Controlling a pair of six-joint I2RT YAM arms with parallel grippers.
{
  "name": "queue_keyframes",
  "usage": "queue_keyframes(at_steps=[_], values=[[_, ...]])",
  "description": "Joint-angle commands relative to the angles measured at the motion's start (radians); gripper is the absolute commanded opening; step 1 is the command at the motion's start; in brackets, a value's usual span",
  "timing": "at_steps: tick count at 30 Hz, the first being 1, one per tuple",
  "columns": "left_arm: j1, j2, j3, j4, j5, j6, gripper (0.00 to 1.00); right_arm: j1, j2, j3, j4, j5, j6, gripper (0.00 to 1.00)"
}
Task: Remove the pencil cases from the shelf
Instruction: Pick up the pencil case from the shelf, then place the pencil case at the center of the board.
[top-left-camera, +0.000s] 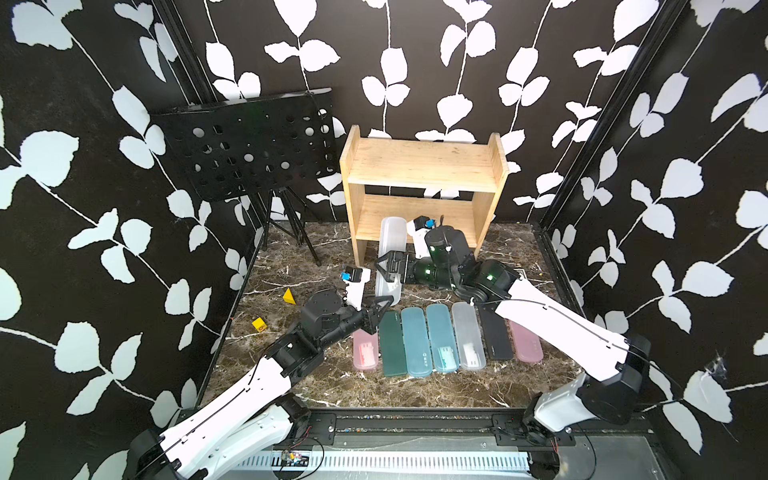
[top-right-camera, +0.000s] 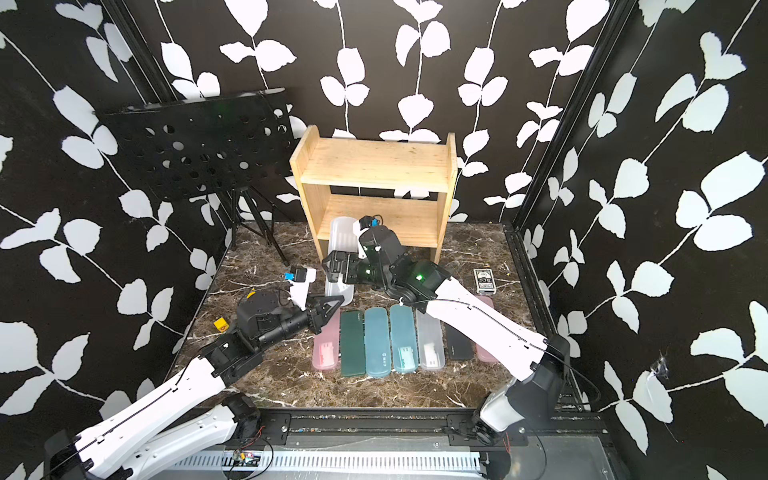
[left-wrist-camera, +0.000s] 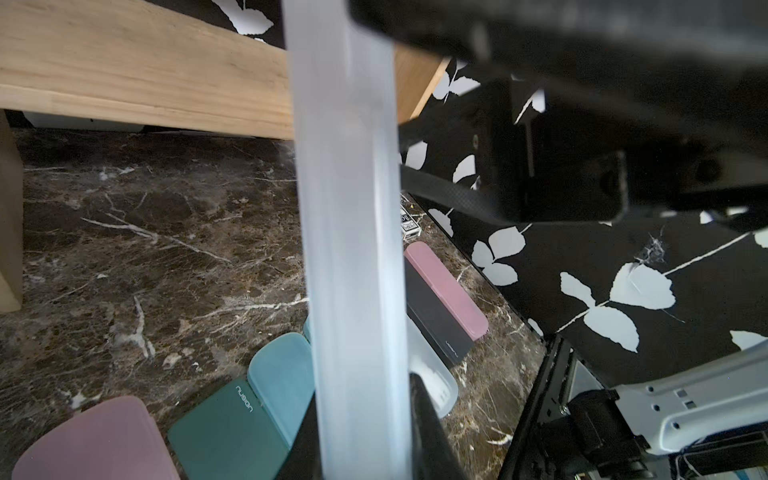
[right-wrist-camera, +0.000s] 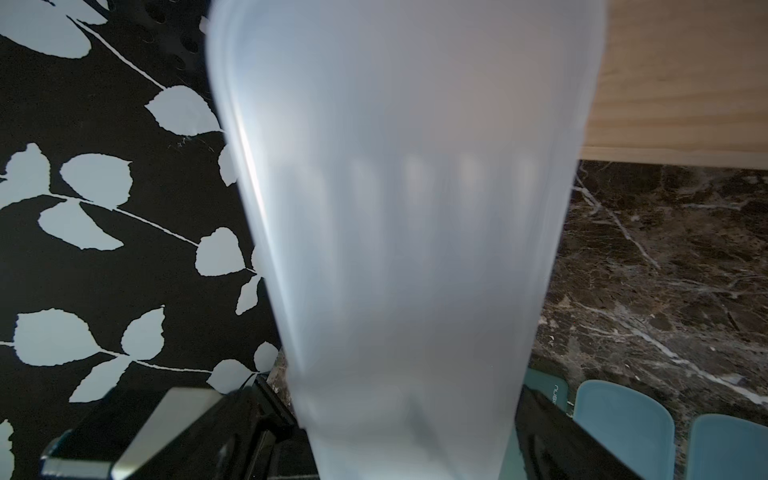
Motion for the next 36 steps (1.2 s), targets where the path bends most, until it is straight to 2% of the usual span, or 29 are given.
queue_keyframes(at_steps=[1,5,8,9,10,11,12,13,14,19,22,25,28,36], values=[[-0.005,-0.039,-0.004,-0.009,0.024,0.023,0.0,0.013,0.023,0.058,0.048,0.019,0.0,0.99],[-0.005,-0.058,-0.003,-0.029,0.027,0.031,0.0,0.017,0.032,0.066,0.029,0.034,0.001,0.97],[-0.006,-0.076,-0.01,-0.043,0.014,0.036,0.0,0.02,0.035,0.07,0.017,0.043,0.0,0.84],[-0.006,-0.081,-0.009,-0.053,0.004,0.039,0.07,0.019,0.037,0.075,0.01,0.045,0.0,0.8],[-0.006,-0.086,-0.01,-0.069,-0.008,0.043,0.31,0.021,0.042,0.082,-0.001,0.048,0.001,0.77],[-0.006,-0.093,-0.01,-0.084,-0.023,0.049,0.51,0.021,0.045,0.088,-0.009,0.051,0.001,0.76],[-0.006,-0.105,-0.01,-0.109,-0.054,0.055,0.66,0.027,0.05,0.096,-0.017,0.052,0.0,0.76],[-0.006,-0.123,-0.009,-0.147,-0.124,0.052,0.84,0.03,0.057,0.104,-0.029,0.057,-0.001,0.75],[-0.006,-0.14,-0.007,-0.192,-0.203,0.045,0.97,0.033,0.064,0.117,-0.044,0.058,-0.002,0.75],[-0.005,-0.24,0.118,-0.633,-0.751,-0.002,0.99,0.037,0.125,0.164,-0.124,0.078,0.006,0.75],[-0.005,-0.281,0.223,-0.803,-0.985,0.016,0.99,0.038,0.208,0.229,-0.2,0.049,0.019,0.75],[-0.005,-0.302,0.287,-0.823,-1.121,0.128,0.99,0.089,0.335,0.308,-0.229,0.013,0.046,0.75],[-0.005,-0.292,0.339,-0.842,-1.22,0.186,0.99,0.15,0.492,0.448,-0.279,-0.012,0.074,0.77],[-0.004,-0.308,0.376,-0.856,-1.231,0.264,0.99,0.222,0.798,0.713,-0.293,-0.058,0.19,0.77]])
